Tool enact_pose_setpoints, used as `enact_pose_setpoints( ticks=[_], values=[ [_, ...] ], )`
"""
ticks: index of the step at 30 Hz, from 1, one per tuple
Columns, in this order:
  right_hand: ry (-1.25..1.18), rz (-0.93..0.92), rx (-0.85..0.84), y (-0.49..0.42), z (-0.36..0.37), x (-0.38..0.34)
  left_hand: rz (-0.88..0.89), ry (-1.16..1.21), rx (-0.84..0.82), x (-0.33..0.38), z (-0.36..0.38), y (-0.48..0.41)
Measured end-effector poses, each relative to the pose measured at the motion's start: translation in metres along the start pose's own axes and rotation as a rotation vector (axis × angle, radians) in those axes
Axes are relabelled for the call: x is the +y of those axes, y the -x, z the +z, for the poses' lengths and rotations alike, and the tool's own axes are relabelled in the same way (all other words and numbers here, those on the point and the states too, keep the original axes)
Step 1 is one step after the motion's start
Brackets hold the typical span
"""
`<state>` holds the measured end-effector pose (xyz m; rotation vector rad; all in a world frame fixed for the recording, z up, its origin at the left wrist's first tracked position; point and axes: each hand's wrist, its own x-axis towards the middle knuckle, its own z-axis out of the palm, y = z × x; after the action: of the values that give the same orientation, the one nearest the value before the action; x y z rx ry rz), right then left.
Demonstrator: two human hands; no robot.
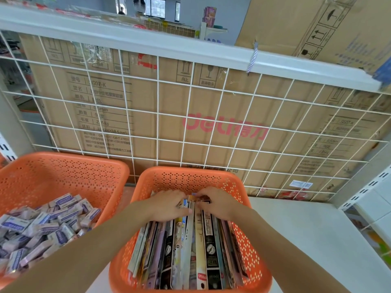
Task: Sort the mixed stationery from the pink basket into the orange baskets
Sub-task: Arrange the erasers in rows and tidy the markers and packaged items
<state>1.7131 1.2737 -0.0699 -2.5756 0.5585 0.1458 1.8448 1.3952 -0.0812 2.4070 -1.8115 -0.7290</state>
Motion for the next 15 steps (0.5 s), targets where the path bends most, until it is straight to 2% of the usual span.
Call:
enact_pose_setpoints(
  ticks=[3, 6, 8, 11, 15],
  values=[
    [0.023, -0.004, 0.002, -0.002, -0.002, -0.003, -0.01, 0.204, 0.099, 0.0, -0.004, -0.001],
    [0.068, 0.006, -0.108, -0.008, -0.001, -0.005, -0.103, 0.148, 0.294, -0.006, -0.005, -0.003],
    [0.088, 0.022, -0.133, -0.013, -0.002, -0.006, -0.19, 0.077, 0.356, -0.01, -0.003, -0.005],
    [0.101, 0.031, -0.153, -0.017, -0.002, -0.006, -0.211, -0.063, 0.314, -0.012, 0.0, -0.007],
    [0.044, 0.03, -0.154, -0.018, -0.004, 0.0, -0.226, -0.018, 0.238, -0.015, 0.001, -0.008]
  ],
)
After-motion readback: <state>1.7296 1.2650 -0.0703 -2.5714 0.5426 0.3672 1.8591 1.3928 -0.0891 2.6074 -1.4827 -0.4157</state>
